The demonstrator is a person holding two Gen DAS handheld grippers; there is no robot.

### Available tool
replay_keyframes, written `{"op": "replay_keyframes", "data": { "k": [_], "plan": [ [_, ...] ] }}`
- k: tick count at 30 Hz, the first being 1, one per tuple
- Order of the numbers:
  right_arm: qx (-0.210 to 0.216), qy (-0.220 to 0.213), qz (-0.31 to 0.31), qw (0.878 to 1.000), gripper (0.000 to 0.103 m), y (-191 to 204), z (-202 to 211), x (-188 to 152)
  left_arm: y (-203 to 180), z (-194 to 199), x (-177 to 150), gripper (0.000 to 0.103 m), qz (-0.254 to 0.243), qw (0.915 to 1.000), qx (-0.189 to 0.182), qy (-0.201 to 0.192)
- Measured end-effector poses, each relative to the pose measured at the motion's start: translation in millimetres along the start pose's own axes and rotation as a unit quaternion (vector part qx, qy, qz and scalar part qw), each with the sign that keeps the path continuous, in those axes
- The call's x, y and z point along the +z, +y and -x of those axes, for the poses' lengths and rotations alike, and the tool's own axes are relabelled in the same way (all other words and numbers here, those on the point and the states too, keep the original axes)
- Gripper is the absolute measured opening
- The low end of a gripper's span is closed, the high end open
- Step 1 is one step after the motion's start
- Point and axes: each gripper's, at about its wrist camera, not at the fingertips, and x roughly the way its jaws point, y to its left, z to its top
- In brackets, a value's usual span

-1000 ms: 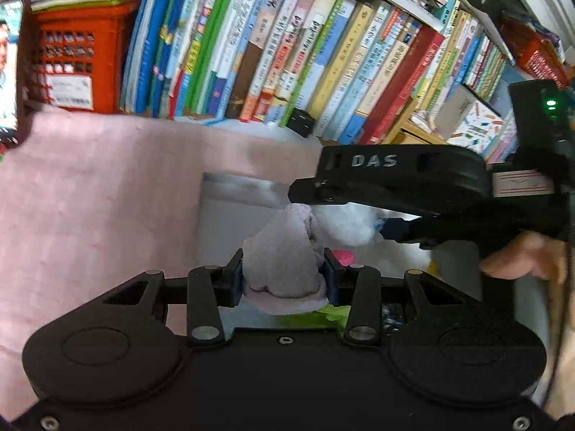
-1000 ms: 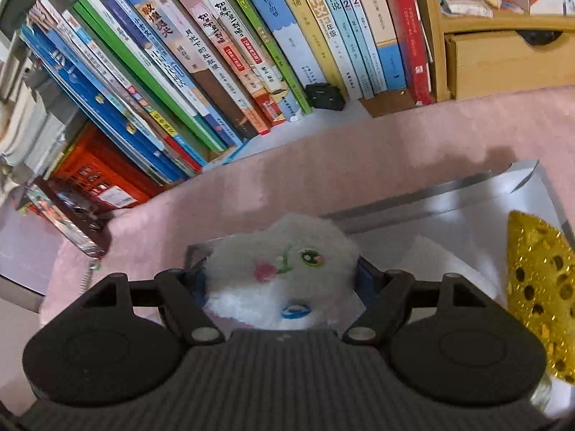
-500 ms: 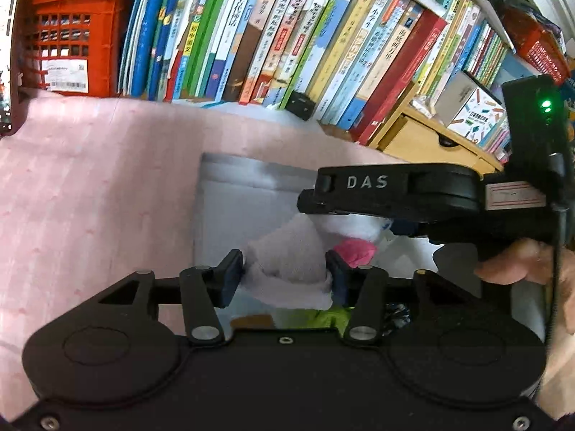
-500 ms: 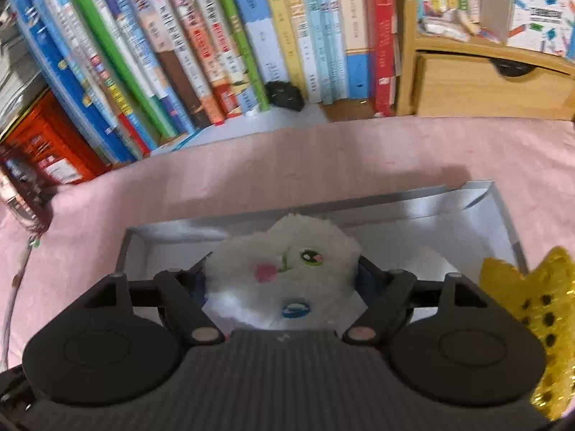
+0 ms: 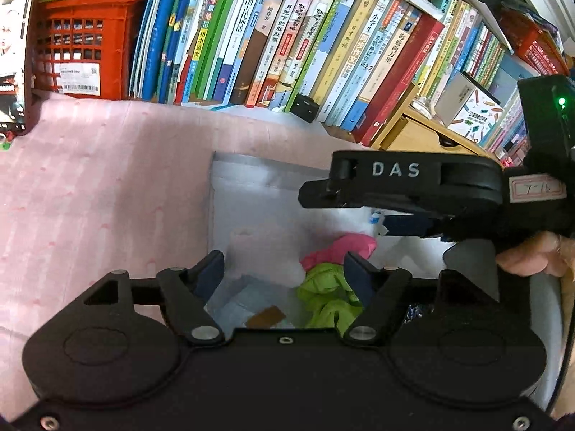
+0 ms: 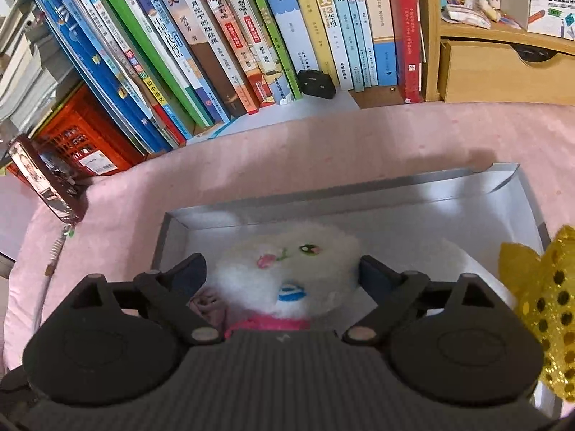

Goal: Organize books
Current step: 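Lower the grey fabric into the tray and open the left tool while the right releases the plush ball, then pull both open tools back from the tray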

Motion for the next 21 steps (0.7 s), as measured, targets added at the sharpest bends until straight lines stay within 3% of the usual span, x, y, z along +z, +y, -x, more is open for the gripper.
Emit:
{"op": "replay_keyframes", "data": {
  "k": [10, 16, 21],
  "plan": [
    [0.001, -0.03, 0.021, 0.999, 0.097, 2.5, 37.1, -15.7, -3.6, 37.1, -11.6, 0.075, -0.009, 0.9994, 0.016, -0.03],
    [-0.024, -0.1, 0.085, 0.991, 0.097, 18.1, 83.0, -36.2, -7.5, 72.0, -23.9, 0.078, -0.018, 0.9974, 0.033, -0.062],
    [-0.016, -0.155, 0.117, 0.981, 0.097, 21.4, 124.9, -58.3, -13.6, 100.1, -40.2, 0.079, -0.034, 0.9949, 0.042, -0.085]
  ]
}}
